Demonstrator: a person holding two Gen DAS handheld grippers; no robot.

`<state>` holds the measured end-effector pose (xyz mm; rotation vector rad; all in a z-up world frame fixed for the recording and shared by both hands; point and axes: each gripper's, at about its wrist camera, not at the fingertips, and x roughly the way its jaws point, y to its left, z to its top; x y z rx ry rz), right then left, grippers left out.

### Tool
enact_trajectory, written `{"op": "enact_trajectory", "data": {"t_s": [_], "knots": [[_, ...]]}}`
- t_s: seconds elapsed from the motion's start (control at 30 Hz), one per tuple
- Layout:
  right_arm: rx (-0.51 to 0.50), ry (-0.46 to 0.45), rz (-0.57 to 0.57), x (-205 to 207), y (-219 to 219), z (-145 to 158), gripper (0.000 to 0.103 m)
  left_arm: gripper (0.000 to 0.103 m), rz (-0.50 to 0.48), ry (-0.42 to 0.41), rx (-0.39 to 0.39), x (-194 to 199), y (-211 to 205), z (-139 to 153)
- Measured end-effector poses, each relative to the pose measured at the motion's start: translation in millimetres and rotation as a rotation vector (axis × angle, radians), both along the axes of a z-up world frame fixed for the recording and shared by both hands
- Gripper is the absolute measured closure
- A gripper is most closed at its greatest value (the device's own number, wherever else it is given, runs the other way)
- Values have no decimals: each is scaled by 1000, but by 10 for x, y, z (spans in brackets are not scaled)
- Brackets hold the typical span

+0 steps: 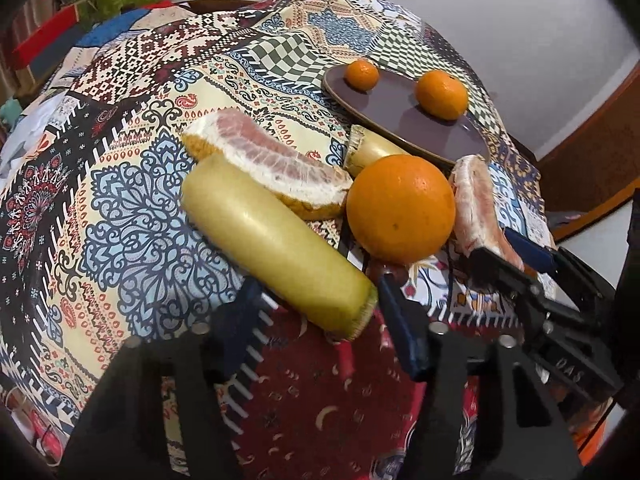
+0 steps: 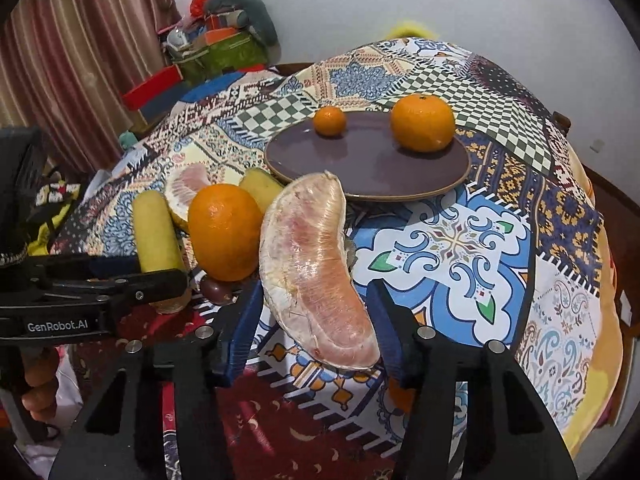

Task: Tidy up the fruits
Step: 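Grasp the yellow fruit with the left gripper while the right grasps the pomelo segment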

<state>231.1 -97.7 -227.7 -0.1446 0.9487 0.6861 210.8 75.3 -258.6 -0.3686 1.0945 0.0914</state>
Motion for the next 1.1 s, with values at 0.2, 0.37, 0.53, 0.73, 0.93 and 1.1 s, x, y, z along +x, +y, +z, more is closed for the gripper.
{"op": "enact_trajectory", "data": {"t_s": [0.2,0.37,0.53,0.73,0.93,1.1], "knots": [[41,-26,-21,-114,-63,194,63,58,-36,3,9,-199,98,61],[8,-40,-12,-301,-50,200,64,65,-75,5,44,-437,183,142],[-6,-24,-1,-523,-65,141,66,68,-123,10,53,-642,286,204],[-29,4,9,-692,-12,59,77,69,-123,-2,66,-690,324,304],[-15,-2,-7,-705,-51,151,67,50,-121,-36,91,-584,316,414],[-16,-15,-31,-626,-15,172,57,50,-105,-20,91,-396,367,323]]}}
